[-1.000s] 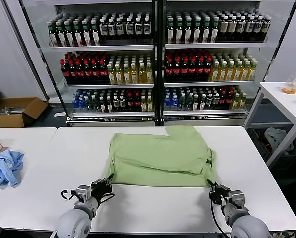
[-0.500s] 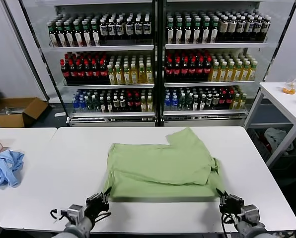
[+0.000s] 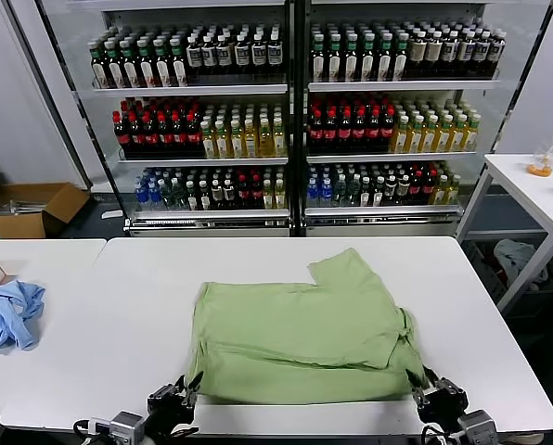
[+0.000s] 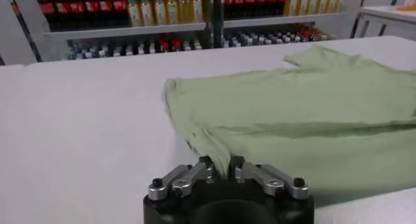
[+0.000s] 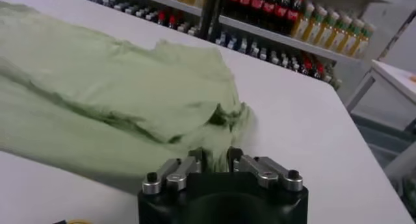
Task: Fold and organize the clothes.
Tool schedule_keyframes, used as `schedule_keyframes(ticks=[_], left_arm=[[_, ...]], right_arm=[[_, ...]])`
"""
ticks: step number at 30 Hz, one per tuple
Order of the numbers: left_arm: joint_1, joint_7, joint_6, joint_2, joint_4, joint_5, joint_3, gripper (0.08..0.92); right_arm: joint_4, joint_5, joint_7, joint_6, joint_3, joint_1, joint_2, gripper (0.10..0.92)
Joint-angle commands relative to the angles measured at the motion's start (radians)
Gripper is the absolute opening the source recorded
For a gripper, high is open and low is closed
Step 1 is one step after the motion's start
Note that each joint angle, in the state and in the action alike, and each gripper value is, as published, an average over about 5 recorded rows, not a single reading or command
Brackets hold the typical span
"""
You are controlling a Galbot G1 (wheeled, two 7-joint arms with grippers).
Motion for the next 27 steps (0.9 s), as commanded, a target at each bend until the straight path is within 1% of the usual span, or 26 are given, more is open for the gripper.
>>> schedule_keyframes(ticks=[1, 6, 9, 10, 12, 16, 19, 23, 27], left_arm=[[-0.072, -0.029, -0.010, 0.065, 0.021, -0.072, -0.064, 0.367], [-0.249, -0.051, -0.028, 0.093, 0.146, -0.129, -0.007, 0.488], [-0.379, -0.067, -0.021, 0.097, 0.232, -0.163, 0.041, 0.583], [-0.423, -0.073, -0.019, 0.096, 0.262, -0.169, 0.062, 0.626], [-0.501, -0.083, -0.015, 0.093, 0.314, -0.173, 0.104, 0.678], [-0.635, -0.098, -0.001, 0.080, 0.417, -0.173, 0.192, 0.786], [-0.722, -0.108, 0.020, 0.069, 0.487, -0.175, 0.251, 0.817], [-0.816, -0.112, 0.039, 0.059, 0.570, -0.174, 0.321, 0.822], [-0.891, -0.116, 0.046, 0.037, 0.653, -0.164, 0.362, 0.823]], right_arm=[[-0.020, 0.058, 0.010, 0.044, 0.005, 0.148, -0.029, 0.544], [-0.158, 0.150, 0.049, 0.005, -0.179, 0.458, -0.018, 0.674], [-0.265, 0.198, 0.077, -0.027, -0.314, 0.648, 0.005, 0.756], [-0.304, 0.211, 0.084, -0.036, -0.352, 0.709, 0.013, 0.778], [-0.376, 0.234, 0.093, -0.051, -0.412, 0.815, 0.025, 0.809], [-0.519, 0.290, 0.103, -0.077, -0.513, 0.988, 0.050, 0.822], [-0.614, 0.311, 0.100, -0.083, -0.570, 1.068, 0.071, 0.823], [-0.735, 0.330, 0.090, -0.089, -0.617, 1.150, 0.112, 0.823], [-0.837, 0.337, 0.079, -0.091, -0.658, 1.223, 0.161, 0.823]])
